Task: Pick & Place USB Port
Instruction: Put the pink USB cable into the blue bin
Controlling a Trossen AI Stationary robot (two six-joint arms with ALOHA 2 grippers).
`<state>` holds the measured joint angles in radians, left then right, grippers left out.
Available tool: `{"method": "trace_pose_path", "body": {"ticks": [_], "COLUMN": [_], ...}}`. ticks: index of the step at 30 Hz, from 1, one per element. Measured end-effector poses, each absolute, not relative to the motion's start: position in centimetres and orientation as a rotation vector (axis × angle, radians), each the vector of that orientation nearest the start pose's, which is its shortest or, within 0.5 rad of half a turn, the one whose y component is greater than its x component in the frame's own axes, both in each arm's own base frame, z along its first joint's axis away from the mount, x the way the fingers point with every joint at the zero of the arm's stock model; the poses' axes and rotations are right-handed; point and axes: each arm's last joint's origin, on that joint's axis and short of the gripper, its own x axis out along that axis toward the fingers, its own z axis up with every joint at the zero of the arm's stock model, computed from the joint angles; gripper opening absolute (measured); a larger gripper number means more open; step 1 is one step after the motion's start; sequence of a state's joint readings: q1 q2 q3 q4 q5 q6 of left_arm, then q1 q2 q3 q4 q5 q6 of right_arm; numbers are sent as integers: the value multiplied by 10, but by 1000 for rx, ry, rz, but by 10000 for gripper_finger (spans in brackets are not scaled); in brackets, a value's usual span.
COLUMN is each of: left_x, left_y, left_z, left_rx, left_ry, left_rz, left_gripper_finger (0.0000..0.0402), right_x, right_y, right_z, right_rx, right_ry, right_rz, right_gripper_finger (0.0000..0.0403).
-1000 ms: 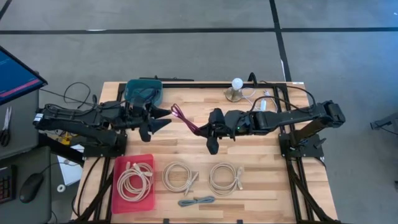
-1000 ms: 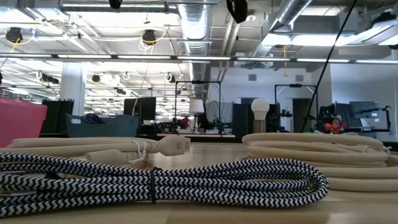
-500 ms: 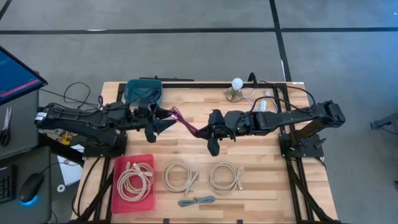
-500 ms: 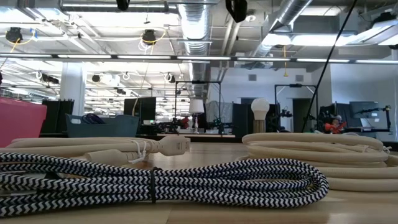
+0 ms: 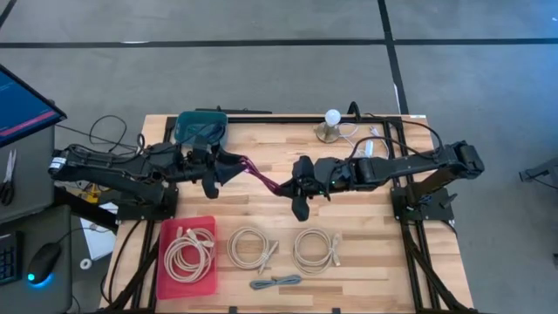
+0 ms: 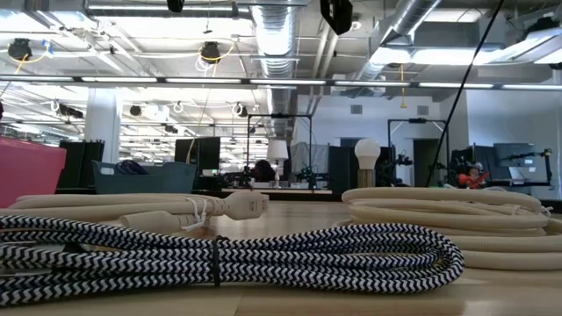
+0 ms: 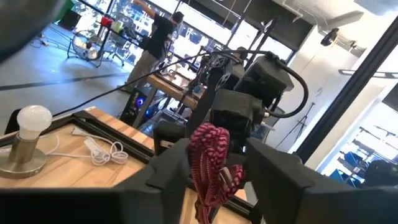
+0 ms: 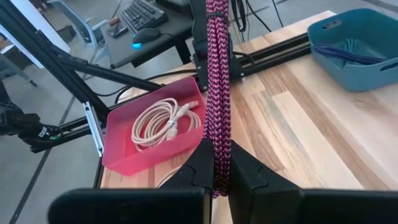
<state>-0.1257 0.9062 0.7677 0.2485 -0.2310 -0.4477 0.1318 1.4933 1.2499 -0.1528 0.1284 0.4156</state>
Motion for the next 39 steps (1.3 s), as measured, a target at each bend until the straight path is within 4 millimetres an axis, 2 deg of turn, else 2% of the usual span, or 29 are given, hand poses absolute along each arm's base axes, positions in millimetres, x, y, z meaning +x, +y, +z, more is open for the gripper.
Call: {"method": "trace_pose_path", "body": {"ticks": [8,11,14,20,24,31,39], "left_x": [203,203,203,200,189,148,103], "left_y": [-19,-19,-19,-19,-16,-3,10], "left_z": [348,348,348,350,355,357,353], "left_rx": [-467,-466,-466,-418,-371,-338,-303], "left_ry": [-133,-134,-134,-140,-155,-111,-96], "left_rz": [79,79,78,79,110,293,565], "left_gripper_finger": [47,18,17,15,15,15,15], "right_x": [338,338,338,338,336,333,316], "right_y": [41,41,41,41,41,40,34], "right_z": [329,329,329,329,326,324,344], "right_rx": [352,352,352,353,362,366,345], "right_ry": [387,387,387,386,420,462,404], "right_rz": [-78,-77,-77,-77,-87,-100,-130], "right_gripper_finger": [9,9,19,92,116,107,89]}}
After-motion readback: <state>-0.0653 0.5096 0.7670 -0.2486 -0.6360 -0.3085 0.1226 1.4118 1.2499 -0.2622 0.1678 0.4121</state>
